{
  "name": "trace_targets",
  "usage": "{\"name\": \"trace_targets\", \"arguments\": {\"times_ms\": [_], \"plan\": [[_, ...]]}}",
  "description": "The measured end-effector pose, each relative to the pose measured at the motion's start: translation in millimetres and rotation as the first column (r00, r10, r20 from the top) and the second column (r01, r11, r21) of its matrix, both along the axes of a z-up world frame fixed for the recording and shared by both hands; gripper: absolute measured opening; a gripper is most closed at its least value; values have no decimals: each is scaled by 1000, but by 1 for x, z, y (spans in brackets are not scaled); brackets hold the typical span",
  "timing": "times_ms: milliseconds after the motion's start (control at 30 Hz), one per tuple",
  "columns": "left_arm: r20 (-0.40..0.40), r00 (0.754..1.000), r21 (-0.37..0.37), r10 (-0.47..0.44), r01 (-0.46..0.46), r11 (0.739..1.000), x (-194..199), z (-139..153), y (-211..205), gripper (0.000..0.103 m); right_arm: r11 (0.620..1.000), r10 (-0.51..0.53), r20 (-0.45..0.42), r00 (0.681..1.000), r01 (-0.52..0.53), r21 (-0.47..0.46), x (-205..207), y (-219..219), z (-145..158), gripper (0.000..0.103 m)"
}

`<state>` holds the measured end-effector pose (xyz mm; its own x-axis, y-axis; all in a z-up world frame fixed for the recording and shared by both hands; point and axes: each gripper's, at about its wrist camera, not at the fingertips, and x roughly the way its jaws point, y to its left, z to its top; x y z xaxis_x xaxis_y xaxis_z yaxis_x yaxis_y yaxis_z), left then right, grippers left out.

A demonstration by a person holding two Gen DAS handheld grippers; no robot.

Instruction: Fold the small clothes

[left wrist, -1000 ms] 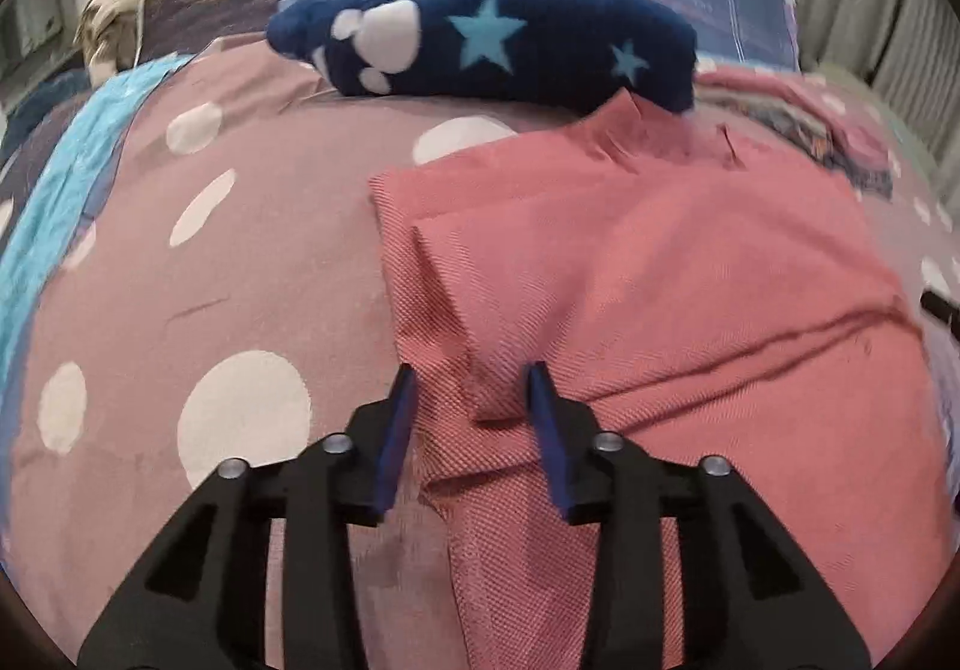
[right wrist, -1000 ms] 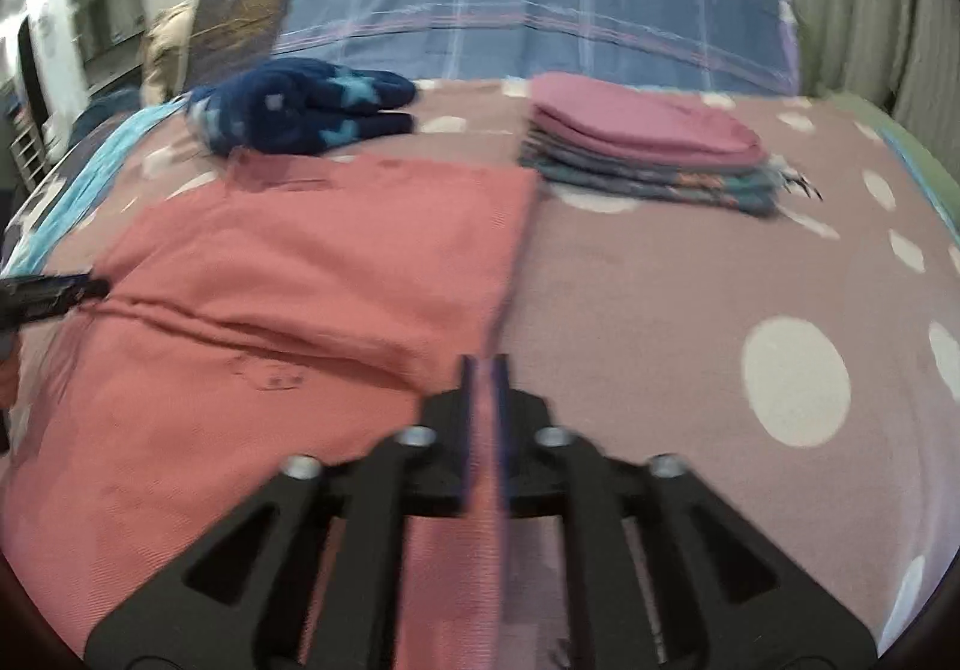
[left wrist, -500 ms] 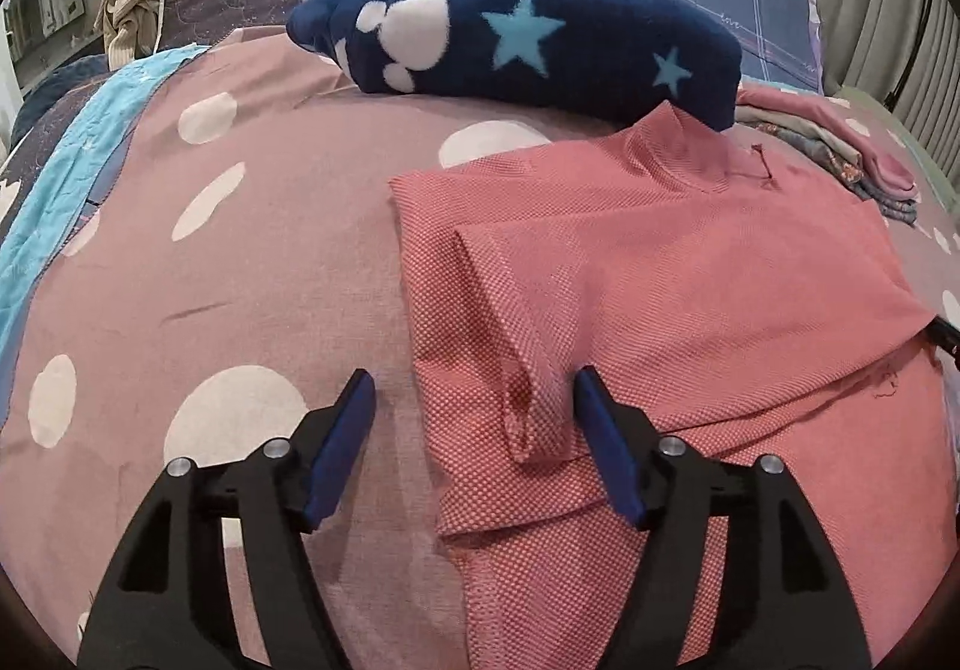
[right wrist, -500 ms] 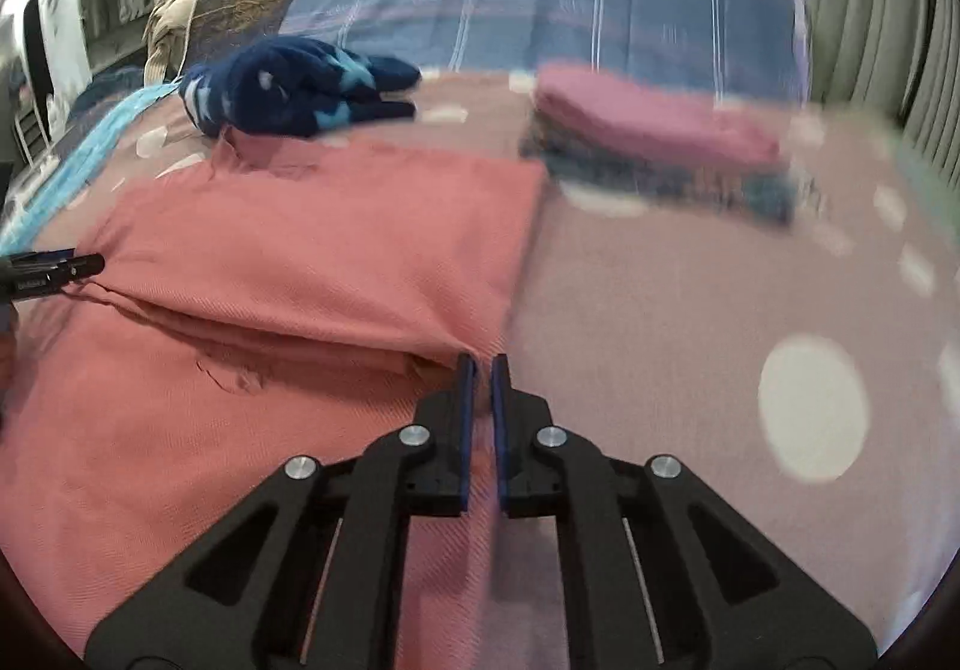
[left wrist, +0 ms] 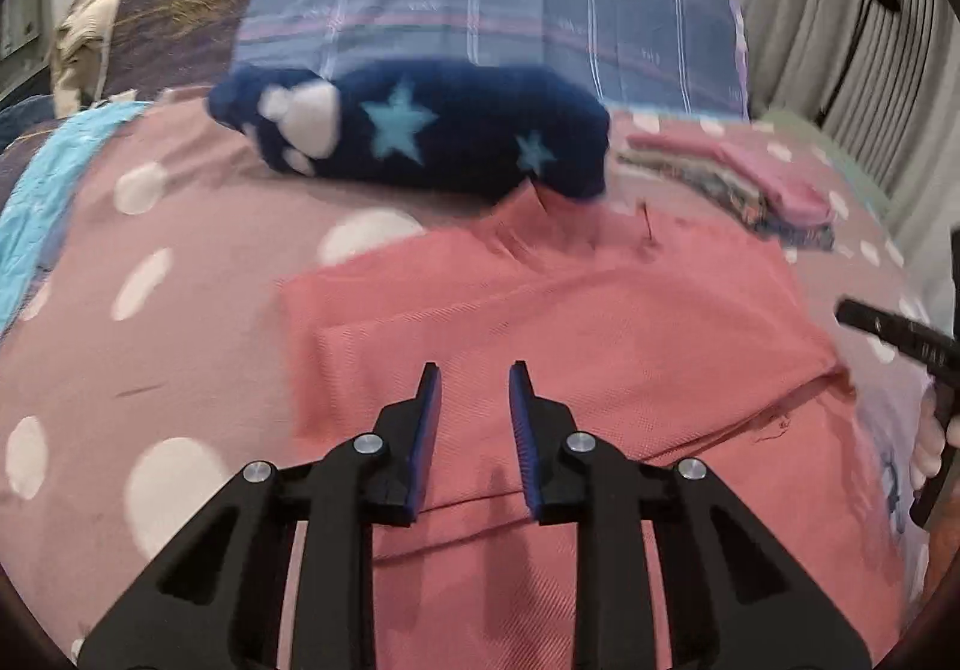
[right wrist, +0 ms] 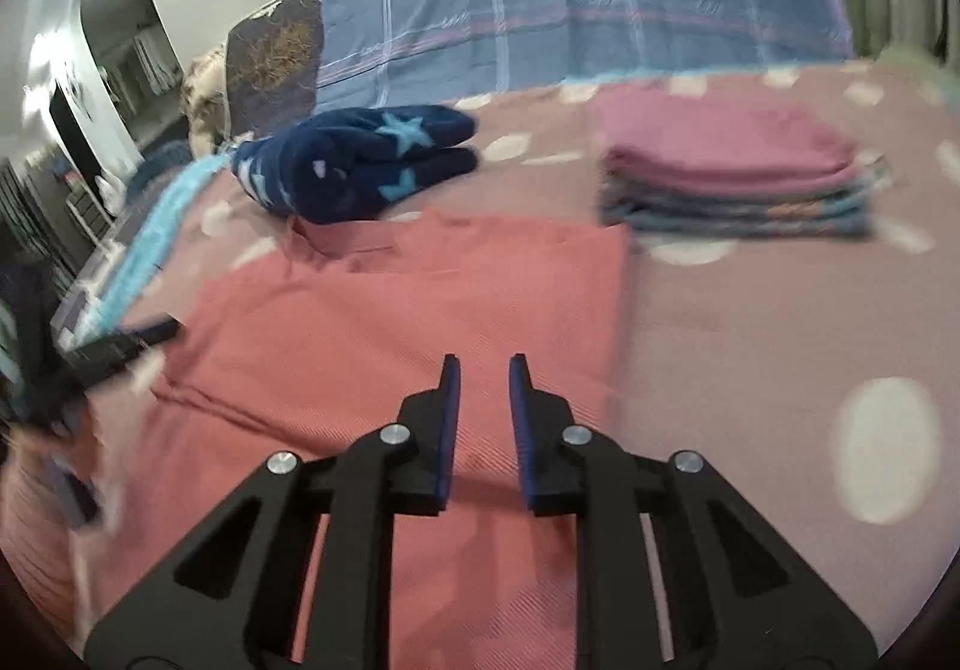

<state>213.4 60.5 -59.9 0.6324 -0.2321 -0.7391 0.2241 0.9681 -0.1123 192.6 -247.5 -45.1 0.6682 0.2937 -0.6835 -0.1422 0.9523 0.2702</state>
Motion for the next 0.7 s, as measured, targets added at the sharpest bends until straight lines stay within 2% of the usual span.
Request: {"name": "trace_targets", "arguments": {"times_ms": [33,67,100,133,200,267,333,433,467,533,567,600,667,700], "plan": [[-44,999,28,-7,8,1000,7,-18,-7,25,1000,-7,-41,999,6,-21,11,4,-12,16],[-76,997,70,-10,15,997,11,-36,-12,28,990,-52,-102,993,38,-135,21,9,-32,13],[-18,1000,92,-20,21,996,6,-43,-15,29,984,-58,-113,992,37,-175,23,11,-42,13],[-1,1000,95,-22,22,995,3,-42,-15,29,988,-38,-66,997,27,-155,20,9,-48,13],[-10,1000,105,-13,14,994,4,-40,-16,31,995,-54,-82,995,46,-90,18,0,-43,12],[-6,1000,128,-12,13,992,4,-41,-19,31,994,-79,-88,993,73,-78,17,0,-35,10],[-13,1000,141,13,-12,990,5,-34,-21,34,994,-82,-57,995,77,-82,18,3,-23,13],[11,999,42,53,-54,998,10,-20,-14,43,994,-60,5,998,60,-86,30,5,-6,13],[18,997,39,72,-73,997,11,-20,-11,46,994,-63,9,998,64,-94,36,5,-5,13],[31,991,112,132,-135,984,20,-25,-7,56,984,-105,-19,994,101,-149,52,-1,-16,14],[19,988,161,151,-152,975,23,-31,-7,65,962,-159,-61,985,141,-234,63,-5,-32,13],[-1,984,198,177,-173,965,30,-43,-3,83,958,-160,-69,985,138,-251,67,-8,-43,13],[-38,979,133,201,-194,972,36,-44,10,88,969,-150,-33,988,141,-201,66,-14,-47,13],[-48,978,109,201,-195,975,37,-44,14,89,967,-152,-31,988,142,-213,65,-12,-45,13]]}}
